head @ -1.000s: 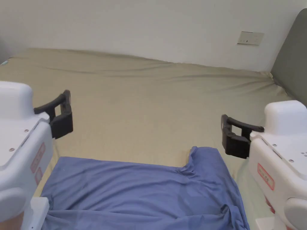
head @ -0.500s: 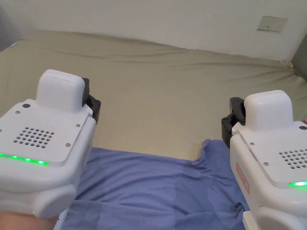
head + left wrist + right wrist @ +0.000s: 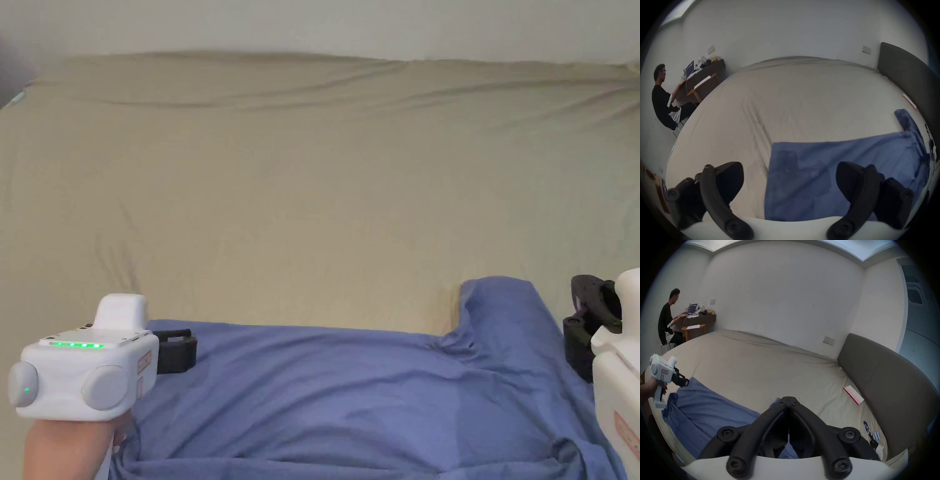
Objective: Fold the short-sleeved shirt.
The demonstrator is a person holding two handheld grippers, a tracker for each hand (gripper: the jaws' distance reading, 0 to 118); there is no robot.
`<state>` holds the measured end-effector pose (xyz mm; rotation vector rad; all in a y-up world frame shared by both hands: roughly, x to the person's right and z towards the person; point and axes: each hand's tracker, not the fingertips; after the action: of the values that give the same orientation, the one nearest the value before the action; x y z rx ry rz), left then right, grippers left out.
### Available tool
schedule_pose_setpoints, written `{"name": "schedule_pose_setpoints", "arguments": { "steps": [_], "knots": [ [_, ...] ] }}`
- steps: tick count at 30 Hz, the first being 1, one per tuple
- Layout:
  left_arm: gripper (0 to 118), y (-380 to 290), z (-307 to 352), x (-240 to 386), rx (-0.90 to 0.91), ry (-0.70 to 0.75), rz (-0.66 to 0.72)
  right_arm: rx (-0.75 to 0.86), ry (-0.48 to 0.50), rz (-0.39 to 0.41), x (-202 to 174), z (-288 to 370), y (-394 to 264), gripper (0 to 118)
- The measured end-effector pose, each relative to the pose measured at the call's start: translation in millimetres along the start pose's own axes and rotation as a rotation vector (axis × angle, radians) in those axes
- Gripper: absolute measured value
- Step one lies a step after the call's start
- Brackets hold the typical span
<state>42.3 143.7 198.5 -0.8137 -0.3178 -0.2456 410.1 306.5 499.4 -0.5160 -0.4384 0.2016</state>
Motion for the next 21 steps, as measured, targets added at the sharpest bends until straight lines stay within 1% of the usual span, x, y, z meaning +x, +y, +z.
{"name": "schedule_pose_setpoints", "arguments": {
  "steps": [3,4,5,7,8,9,10,11,12,13,14,15,16,17,20,21],
  "knots": [
    [112,10,-34,-7,-0.034,0.015,0.015,-0.048,-0.026,-0.007,12,-13,-9,2],
    [110,13,-44,-8,-0.045,0.015,0.024,-0.063,-0.033,-0.011,16,-16,-11,2],
    [106,15,-53,-12,-0.056,0.015,0.029,-0.075,-0.038,-0.016,19,-20,-14,2],
    [82,17,-67,-10,-0.079,0.012,0.036,-0.099,-0.045,-0.027,25,-26,-18,2],
    [73,17,-71,-9,-0.089,0.017,0.035,-0.107,-0.049,-0.030,27,-28,-19,2],
    [64,15,-70,-4,-0.101,0.016,0.031,-0.116,-0.052,-0.033,29,-30,-21,2],
    [61,11,-73,-2,-0.123,-0.011,0.029,-0.126,-0.053,-0.036,31,-33,-22,2],
    [53,9,-72,1,-0.101,-0.011,0.043,-0.134,-0.051,-0.041,33,-35,-23,2],
    [29,9,-66,5,-0.094,-0.006,0.045,-0.144,-0.046,-0.050,35,-39,-24,2],
    [0,12,-58,7,-0.099,-0.031,0.032,-0.151,-0.044,-0.058,37,-42,-25,2],
    [0,13,-55,12,-0.099,-0.061,0.006,-0.157,-0.041,-0.067,39,-46,-26,2],
    [0,12,-53,20,-0.110,-0.046,-0.050,-0.162,-0.038,-0.076,42,-50,-26,2],
    [0,11,-49,26,-0.100,0.005,-0.088,-0.167,-0.034,-0.083,44,-55,-25,2],
    [0,15,-41,23,-0.082,0.001,-0.100,-0.176,-0.027,-0.087,47,-61,-24,2],
    [0,23,-11,21,-0.003,-0.015,-0.053,-0.247,0.025,-0.104,55,-84,-25,3],
    [0,27,-3,15,0.017,-0.016,-0.044,-0.266,0.041,-0.126,59,-95,-27,7]
  ]
}}
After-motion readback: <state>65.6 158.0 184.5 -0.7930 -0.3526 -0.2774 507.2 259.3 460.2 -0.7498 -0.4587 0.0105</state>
